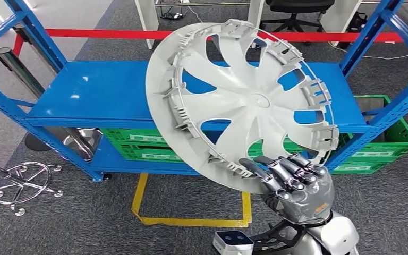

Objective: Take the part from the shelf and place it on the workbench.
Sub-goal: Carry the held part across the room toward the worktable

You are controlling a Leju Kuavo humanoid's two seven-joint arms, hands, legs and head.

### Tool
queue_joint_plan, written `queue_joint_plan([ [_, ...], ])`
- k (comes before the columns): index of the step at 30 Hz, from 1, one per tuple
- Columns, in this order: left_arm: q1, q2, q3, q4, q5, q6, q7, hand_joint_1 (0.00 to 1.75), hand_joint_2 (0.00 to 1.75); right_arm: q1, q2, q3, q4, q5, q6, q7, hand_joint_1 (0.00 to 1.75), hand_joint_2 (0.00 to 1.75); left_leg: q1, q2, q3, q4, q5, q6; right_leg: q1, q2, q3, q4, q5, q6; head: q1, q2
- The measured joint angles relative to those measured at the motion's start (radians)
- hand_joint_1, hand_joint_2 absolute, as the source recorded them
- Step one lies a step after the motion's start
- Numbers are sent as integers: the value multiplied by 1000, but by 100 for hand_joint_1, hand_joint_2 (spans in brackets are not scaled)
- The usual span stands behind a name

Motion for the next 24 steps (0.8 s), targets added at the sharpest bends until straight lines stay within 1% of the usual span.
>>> queue_joint_plan([
  [1, 0, 0, -4, 0, -7, 0, -1, 0, 175, 6, 0, -2, -3, 0, 0, 0, 175, 175, 2, 0, 33, -35, 32, 1, 0, 0, -14, 6, 6, 2, 0, 0],
  [2, -1, 0, -8, 0, -12, 0, -1, 0, 175, 11, 0, -3, -6, 1, 0, 0, 175, 175, 2, 0, 76, -96, 55, 3, 0, -1, -26, 12, 12, 5, 0, 0],
  [3, -2, 0, -11, 0, -17, -1, -1, 0, 175, 16, 0, -5, -11, 1, 0, 0, 175, 175, 1, 0, 122, -168, 63, 7, 1, -1, -37, 17, 17, 9, 1, 0],
  [4, -3, 0, -14, 0, -23, -1, 0, 0, 175, 21, 0, -8, -16, 1, 0, 0, 175, 175, 0, -1, 157, -229, 58, 12, 2, -1, -45, 20, 24, 15, 1, 0],
  [5, -5, 0, -18, 0, -28, -4, 2, 0, 175, 25, 0, -10, -22, 0, 0, 0, 175, 175, -3, -1, 176, -269, 48, 18, 1, -2, -50, 19, 33, 21, 1, 0],
  [6, -5, 0, -22, 0, -33, -10, 8, 0, 175, 29, 0, -13, -28, -2, 0, 0, 175, 175, -6, -2, 183, -289, 44, 24, 1, -3, -55, 17, 43, 29, 1, 0],
  [7, -6, 0, -25, 0, -36, -18, 20, 0, 175, 32, 0, -17, -33, -6, 0, -1, 175, 175, -6, -2, 179, -297, 50, 31, 0, -3, -58, 13, 53, 36, 1, 0],
  [8, -6, 0, -28, 0, -38, -29, 38, 0, 175, 36, 0, -21, -38, -11, 0, -1, 175, 175, -6, -1, 172, -301, 61, 38, -1, -2, -63, 13, 51, 43, 1, 0],
  [9, -6, 0, -30, 0, -37, -39, 59, 0, 175, 39, 0, -25, -44, -17, 0, -1, 175, 175, -4, 1, 165, -305, 73, 46, -2, 0, -73, 25, 31, 49, 2, 0],
  [10, -6, 1, -31, 0, -32, -47, 82, 0, 175, 41, 0, -29, -49, -24, 0, -1, 175, 175, -2, 4, 154, -309, 85, 53, -2, 3, -87, 58, -6, 52, 4, 0],
  [11, -7, 2, -31, 0, -24, -55, 106, 0, 175, 42, -1, -33, -55, -32, 0, -1, 175, 175, -3, 5, 142, -307, 94, 58, -2, 6, -104, 110, -56, 55, 6, 0],
  [12, -6, 3, -28, 0, -11, -62, 130, 0, 175, 43, -2, -37, -60, -39, 0, 0, 175, 175, -4, 6, 128, -304, 103, 62, -2, 8, -122, 177, -103, 57, 7, 0],
  [13, -6, 5, -23, 0, 8, -70, 156, 0, 175, 44, -3, -41, -64, -47, 0, 0, 175, 175, -5, 6, 113, -300, 112, 63, -3, 8, -133, 242, -131, 59, 7, 0],
  [14, -5, 8, -14, 0, 31, -80, 182, 0, 175, 46, -5, -45, -66, -52, 0, 0, 175, 175, -6, 7, 99, -296, 121, 63, -3, 9, -133, 284, -135, 61, 7, 0],
  [15, -4, 10, -1, 0, 59, -91, 206, 0, 175, 47, -6, -47, -68, -56, 0, 0, 175, 175, -7, 7, 84, -292, 129, 63, -3, 9, -119, 298, -118, 62, 7, 0],
  [16, -1, 14, 17, 1, 90, -102, 226, 0, 175, 49, -8, -48, -71, -57, 0, 0, 175, 175, -7, 7, 70, -288, 138, 61, -3, 9, -88, 275, -88, 61, 7, 0],
  [17, 3, 19, 37, 1, 120, -112, 239, 0, 175, 50, -9, -50, -74, -55, 0, 0, 175, 175, -7, 6, 56, -284, 146, 58, -3, 9, -41, 221, -64, 60, 7, 0],
  [18, 9, 24, 60, 1, 148, -120, 246, 0, 175, 51, -10, -51, -80, -52, 0, 0, 175, 175, -8, 4, 44, -279, 153, 54, -2, 10, 18, 146, -57, 58, 7, 0],
  [19, 16, 28, 83, 1, 170, -125, 247, 0, 175, 52, -10, -53, -88, -49, 0, 0, 175, 175, -10, 3, 34, -274, 160, 49, -2, 12, 73, 70, -64, 54, 7, 0],
  [20, 23, 33, 105, 1, 188, -127, 245, 0, 175, 53, -10, -55, -95, -47, 0, 0, 175, 175, -11, 2, 28, -270, 168, 44, 0, 13, 111, 14, -78, 51, 6, 0],
  [21, 29, 37, 125, 1, 202, -127, 242, 0, 175, 56, -10, -56, -102, -45, 0, 0, 175, 175, -11, 2, 23, -269, 177, 39, 2, 14, 131, -18, -89, 47, 6, 0],
  [22, 35, 41, 141, 1, 213, -127, 239, 0, 175, 60, -10, -58, -108, -43, 0, 0, 175, 175, -12, 1, 20, -269, 186, 34, 3, 14, 129, -28, -89, 41, 6, 0],
  [23, 40, 45, 156, 2, 221, -125, 237, 0, 175, 64, -10, -60, -112, -40, 0, -1, 175, 175, -11, 0, 17, -268, 186, 29, 2, 10, 122, -28, -83, 35, 6, 0],
  [24, 44, 48, 167, 2, 226, -124, 235, 0, 175, 68, -10, -62, -115, -38, -1, -1, 175, 175, -10, -1, 13, -258, 167, 23, 0, 7, 111, -28, -75, 27, 5, 0],
])
